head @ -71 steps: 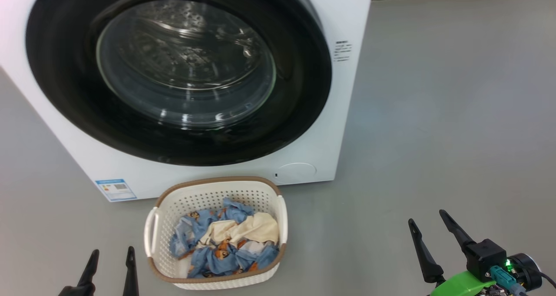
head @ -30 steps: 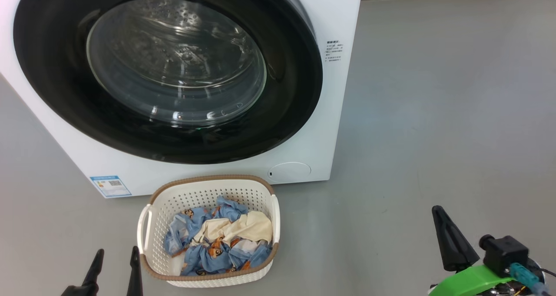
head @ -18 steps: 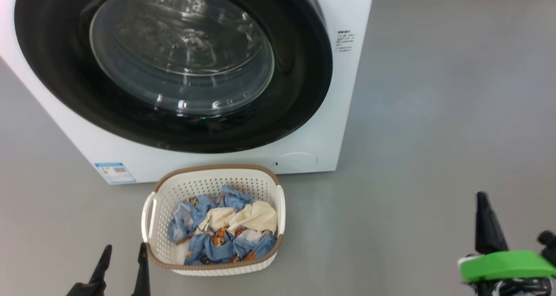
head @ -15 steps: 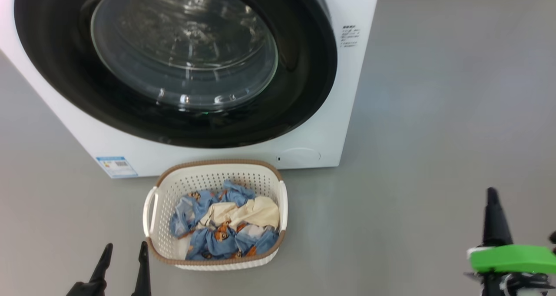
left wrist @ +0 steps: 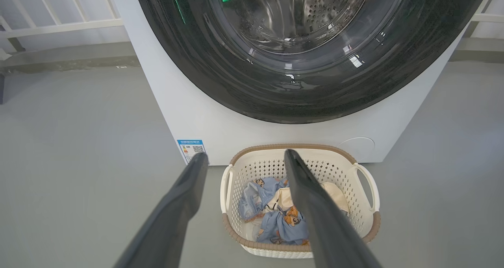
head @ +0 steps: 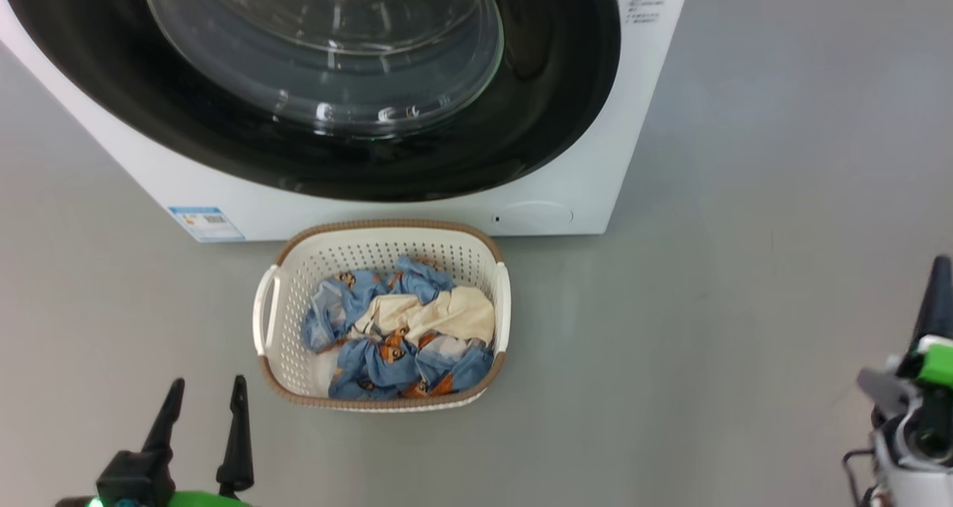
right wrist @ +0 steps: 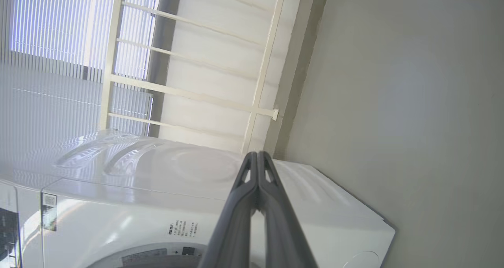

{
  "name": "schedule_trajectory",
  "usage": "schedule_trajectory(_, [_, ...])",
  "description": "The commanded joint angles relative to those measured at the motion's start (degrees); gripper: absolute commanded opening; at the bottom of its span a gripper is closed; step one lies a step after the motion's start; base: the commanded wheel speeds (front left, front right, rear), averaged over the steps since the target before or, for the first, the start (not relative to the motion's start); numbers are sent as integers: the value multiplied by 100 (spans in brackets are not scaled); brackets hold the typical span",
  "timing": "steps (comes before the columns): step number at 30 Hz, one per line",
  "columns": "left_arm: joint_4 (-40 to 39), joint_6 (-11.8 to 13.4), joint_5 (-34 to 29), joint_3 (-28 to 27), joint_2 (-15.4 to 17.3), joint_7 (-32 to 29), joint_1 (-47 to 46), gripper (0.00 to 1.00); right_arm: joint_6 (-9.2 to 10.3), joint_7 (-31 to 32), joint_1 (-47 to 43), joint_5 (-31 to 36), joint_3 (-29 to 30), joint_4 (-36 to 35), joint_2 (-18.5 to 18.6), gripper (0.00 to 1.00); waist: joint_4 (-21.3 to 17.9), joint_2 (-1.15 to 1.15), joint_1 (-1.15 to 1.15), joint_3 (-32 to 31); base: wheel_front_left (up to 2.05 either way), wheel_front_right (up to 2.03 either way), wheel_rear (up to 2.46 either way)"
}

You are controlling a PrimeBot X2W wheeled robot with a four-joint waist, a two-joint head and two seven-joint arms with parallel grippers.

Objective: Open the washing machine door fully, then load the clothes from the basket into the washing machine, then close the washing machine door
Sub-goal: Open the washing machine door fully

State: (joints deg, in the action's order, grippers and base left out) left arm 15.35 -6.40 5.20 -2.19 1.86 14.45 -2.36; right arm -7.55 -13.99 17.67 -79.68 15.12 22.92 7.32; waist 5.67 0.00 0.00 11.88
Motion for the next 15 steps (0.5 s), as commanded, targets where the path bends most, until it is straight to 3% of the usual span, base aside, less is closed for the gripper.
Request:
schedule_trajectory(1, [-193, -43, -41, -229, 102, 55, -190, 100, 6, 158, 225, -387, -167, -254, 175, 0, 56, 0, 0, 209, 0, 0, 0])
schedule_trajectory(8, [-311, -73, 18, -191, 102, 55, -285, 100, 6, 1040, 517, -1265, -27, -493, 566, 0, 84, 0, 0, 514, 0, 0, 0])
schedule_trajectory(15, [-438, -90, 37, -192, 102, 55, -265, 100, 6, 1974, 995, -1546, 178, -595, 759, 0, 68, 0, 0, 876, 0, 0, 0])
